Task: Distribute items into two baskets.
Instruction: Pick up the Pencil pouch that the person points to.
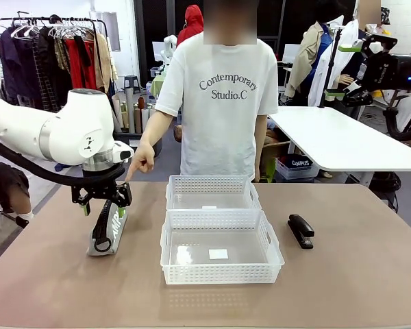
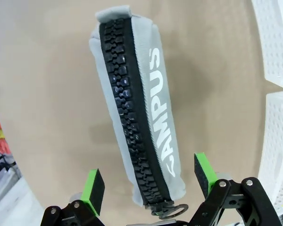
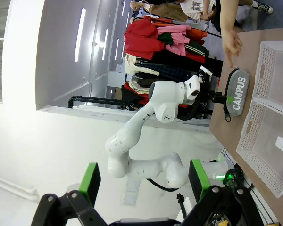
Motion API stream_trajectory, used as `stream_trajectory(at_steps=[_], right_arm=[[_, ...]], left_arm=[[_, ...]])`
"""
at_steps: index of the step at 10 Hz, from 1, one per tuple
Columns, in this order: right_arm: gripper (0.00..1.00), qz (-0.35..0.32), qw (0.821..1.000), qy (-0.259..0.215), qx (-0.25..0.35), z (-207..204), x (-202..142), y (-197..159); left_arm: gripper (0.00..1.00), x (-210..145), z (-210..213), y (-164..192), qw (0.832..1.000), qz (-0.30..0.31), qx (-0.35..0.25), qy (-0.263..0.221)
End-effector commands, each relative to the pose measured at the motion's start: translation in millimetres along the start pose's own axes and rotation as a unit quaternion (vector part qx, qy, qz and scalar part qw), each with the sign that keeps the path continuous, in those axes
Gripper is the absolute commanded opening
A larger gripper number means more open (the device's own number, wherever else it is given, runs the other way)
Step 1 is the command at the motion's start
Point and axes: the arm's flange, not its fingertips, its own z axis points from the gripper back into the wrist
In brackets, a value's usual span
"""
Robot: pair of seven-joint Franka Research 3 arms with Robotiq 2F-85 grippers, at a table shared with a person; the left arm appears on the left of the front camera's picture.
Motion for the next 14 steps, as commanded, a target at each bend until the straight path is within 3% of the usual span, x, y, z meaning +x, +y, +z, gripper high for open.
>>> stream_trajectory(at_steps=[1,5,11,14], right_arm=[[1.00,0.002,1.000,0.000,0.001,0,0,2],[1.00,0.002,1.000,0.000,0.001,0,0,2],[1.00,0.002,1.000,0.000,0.001,0,0,2],[1.00,0.002,1.000,0.000,0.001,0,0,2]], left_arm=[[0.80,3,-2,4,1.000,0.011,0.008,-0.006],[0.00,3,-1,6,1.000,0.013,0.001,-0.009],[0.00,1,11,11,1.000,0.022,-0.005,0.000],[0.00,4,53,17,0.999,0.029,-0.009,-0.015]])
